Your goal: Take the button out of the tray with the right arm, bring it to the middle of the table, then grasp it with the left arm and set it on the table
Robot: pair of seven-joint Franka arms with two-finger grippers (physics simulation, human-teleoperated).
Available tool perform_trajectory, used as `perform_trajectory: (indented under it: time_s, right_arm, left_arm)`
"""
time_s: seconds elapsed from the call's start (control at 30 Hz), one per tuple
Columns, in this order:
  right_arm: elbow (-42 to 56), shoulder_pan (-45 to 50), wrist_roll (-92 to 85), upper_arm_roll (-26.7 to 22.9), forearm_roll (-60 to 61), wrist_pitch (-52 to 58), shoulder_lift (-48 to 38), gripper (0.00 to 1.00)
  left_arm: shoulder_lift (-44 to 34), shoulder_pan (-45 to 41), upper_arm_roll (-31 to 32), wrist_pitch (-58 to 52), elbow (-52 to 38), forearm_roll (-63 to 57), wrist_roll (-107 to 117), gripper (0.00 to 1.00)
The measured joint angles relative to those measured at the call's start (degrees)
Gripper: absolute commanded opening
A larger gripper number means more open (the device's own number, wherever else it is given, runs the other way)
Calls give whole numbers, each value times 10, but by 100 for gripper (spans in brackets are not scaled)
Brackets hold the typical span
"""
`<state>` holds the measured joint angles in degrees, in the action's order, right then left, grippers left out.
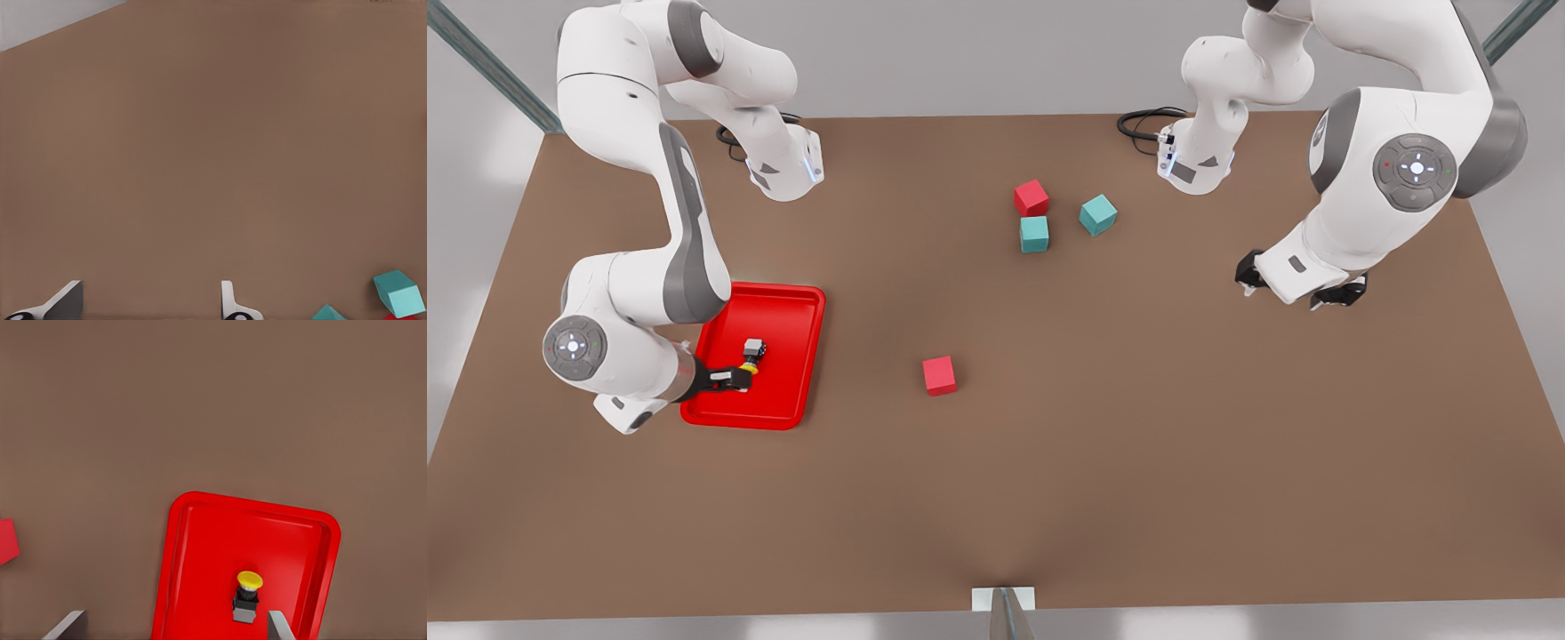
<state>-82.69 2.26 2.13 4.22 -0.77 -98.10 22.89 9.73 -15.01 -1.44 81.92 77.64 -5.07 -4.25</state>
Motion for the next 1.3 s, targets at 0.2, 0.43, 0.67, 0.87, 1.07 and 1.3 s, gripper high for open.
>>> perform_trajectory:
  time_s: [0.2, 0.43, 0.67, 0.87, 1.07, 1.3]
  right_arm:
    - [10, 2, 3, 0, -4, 23, 0, 100]
    - [6, -19, 4, 0, 9, 27, 87, 100]
    - [-58, -20, 8, 0, 13, 0, 90, 100]
    - [-177, -29, 18, 0, 9, -136, 53, 100]
    - [-194, -32, 24, -1, 8, -211, 51, 100]
    - [-211, -45, 27, -1, 7, -267, 52, 100]
  left_arm:
    - [1, 2, 2, 1, 0, 0, 12, 100]
    - [3, 4, 2, 2, 0, 0, 22, 100]
    - [7, 10, 3, 3, 1, 7, 29, 100]
    - [10, 9, 3, 3, 1, 11, 33, 100]
    - [11, 9, 3, 3, 4, 12, 36, 100]
    - [13, 9, 3, 4, 4, 12, 38, 100]
